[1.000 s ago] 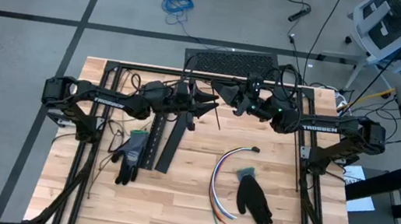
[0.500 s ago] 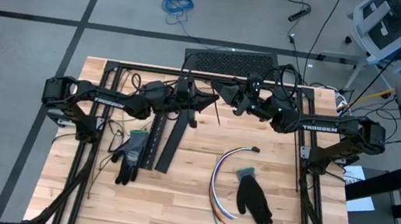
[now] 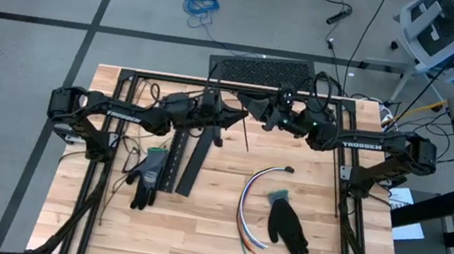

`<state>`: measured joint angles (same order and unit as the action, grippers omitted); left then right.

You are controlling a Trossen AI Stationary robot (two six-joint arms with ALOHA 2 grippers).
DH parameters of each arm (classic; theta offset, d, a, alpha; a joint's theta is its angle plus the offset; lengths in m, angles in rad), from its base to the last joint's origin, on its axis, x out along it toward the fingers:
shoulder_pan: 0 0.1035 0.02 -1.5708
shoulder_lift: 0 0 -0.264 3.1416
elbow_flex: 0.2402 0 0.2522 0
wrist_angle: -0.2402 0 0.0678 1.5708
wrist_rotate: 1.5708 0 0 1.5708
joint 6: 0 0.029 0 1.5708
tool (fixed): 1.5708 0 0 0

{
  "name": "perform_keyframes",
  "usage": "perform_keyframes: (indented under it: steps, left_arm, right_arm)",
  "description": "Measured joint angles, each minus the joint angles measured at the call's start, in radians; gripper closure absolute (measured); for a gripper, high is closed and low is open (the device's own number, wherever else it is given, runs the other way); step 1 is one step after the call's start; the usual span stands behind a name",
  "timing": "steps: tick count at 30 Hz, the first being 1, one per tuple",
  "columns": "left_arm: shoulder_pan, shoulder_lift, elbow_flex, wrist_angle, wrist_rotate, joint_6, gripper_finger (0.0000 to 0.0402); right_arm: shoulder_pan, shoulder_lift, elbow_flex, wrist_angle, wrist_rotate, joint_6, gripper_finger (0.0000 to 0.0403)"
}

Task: Ziptie cables
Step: Wrap the cable wires with the black ziptie

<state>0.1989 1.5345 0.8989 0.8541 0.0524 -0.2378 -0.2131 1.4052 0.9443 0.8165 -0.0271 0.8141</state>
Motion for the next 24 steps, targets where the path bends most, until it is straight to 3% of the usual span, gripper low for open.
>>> perform_keyframes:
  steps: [7, 15, 19, 24]
  left_arm:
    - [0.0, 0.0, 0.0, -0.069, 0.11, -0.034, 0.0401]
    - [0.016, -0.075, -0.005, -0.188, 0.316, -0.097, 0.0401]
    - [0.038, -0.148, -0.008, -0.213, 0.527, -0.149, 0.0401]
    - [0.055, -0.139, -0.007, 0.029, 0.796, -0.473, 0.0401]
  right_arm:
    - [-0.053, -0.009, 0.0, 0.0, -0.096, 0.006, 0.0218]
    - [-0.159, -0.087, 0.0, -0.126, -0.285, -0.08, 0.0214]
    - [-0.225, -0.141, 0.001, -0.261, -0.378, -0.15, 0.0215]
    - [-0.248, -0.121, 0.001, -0.249, -0.584, -0.147, 0.0215]
